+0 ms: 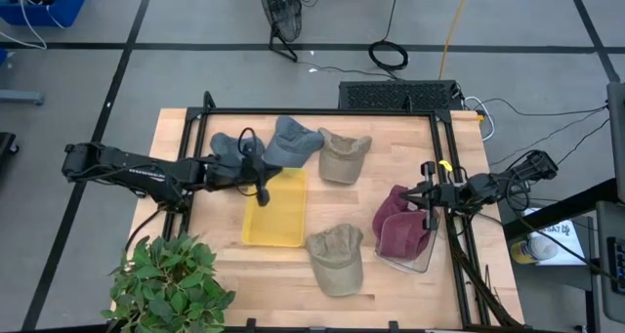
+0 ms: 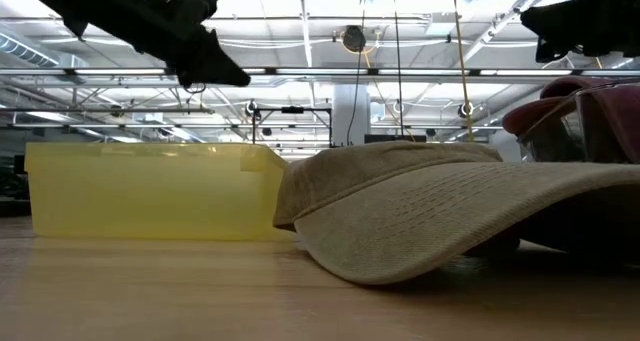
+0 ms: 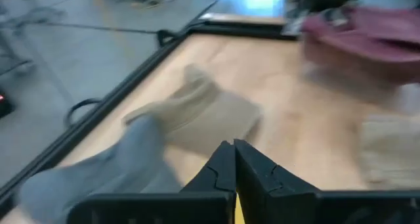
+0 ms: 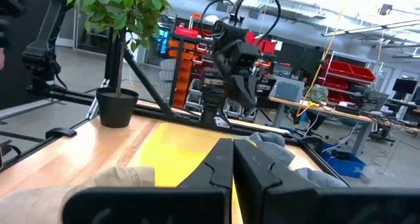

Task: Pick & Place hat
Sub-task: Put the top brown cap into the yellow bin

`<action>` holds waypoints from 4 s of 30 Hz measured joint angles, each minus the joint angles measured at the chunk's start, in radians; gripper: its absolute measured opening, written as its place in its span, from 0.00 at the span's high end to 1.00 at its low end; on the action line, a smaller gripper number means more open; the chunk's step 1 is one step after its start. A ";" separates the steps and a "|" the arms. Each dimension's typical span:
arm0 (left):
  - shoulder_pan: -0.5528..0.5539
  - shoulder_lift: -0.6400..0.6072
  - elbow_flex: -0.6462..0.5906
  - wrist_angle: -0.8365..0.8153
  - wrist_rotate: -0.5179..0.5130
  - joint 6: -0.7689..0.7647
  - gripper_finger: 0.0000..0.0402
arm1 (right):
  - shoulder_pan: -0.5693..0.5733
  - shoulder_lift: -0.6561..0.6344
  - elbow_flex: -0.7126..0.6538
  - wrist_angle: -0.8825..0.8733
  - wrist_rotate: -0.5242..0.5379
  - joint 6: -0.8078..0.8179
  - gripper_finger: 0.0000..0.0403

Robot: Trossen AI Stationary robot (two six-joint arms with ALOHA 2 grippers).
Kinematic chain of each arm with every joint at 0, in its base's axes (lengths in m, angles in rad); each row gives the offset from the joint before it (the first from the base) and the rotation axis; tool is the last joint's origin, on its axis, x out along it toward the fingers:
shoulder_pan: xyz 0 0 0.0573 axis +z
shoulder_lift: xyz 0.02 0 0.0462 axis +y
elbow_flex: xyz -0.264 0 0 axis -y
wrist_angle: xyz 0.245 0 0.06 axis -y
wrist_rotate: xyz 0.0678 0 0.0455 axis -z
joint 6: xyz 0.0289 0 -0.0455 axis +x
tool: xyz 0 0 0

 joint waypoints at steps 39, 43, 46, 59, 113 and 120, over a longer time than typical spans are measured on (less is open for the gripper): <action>0.274 0.531 0.750 -0.706 0.128 0.025 0.95 | 0.000 0.003 -0.010 0.025 -0.003 -0.056 1.00; 0.274 0.635 0.874 -0.706 0.216 0.103 0.85 | 0.000 0.003 -0.010 0.022 -0.003 -0.056 1.00; 0.273 0.717 0.969 -0.707 0.244 0.156 0.72 | 0.000 0.003 -0.010 0.020 -0.003 -0.069 1.00; 0.314 1.065 1.389 -0.911 0.350 0.391 0.35 | 0.000 0.003 -0.010 0.008 -0.004 -0.088 1.00; 0.324 1.268 1.530 -1.027 0.354 0.520 0.97 | 0.000 0.003 -0.011 -0.020 -0.004 -0.075 1.00; 0.309 1.262 1.530 -1.022 0.309 0.541 0.99 | 0.000 0.003 -0.011 -0.020 -0.004 -0.076 1.00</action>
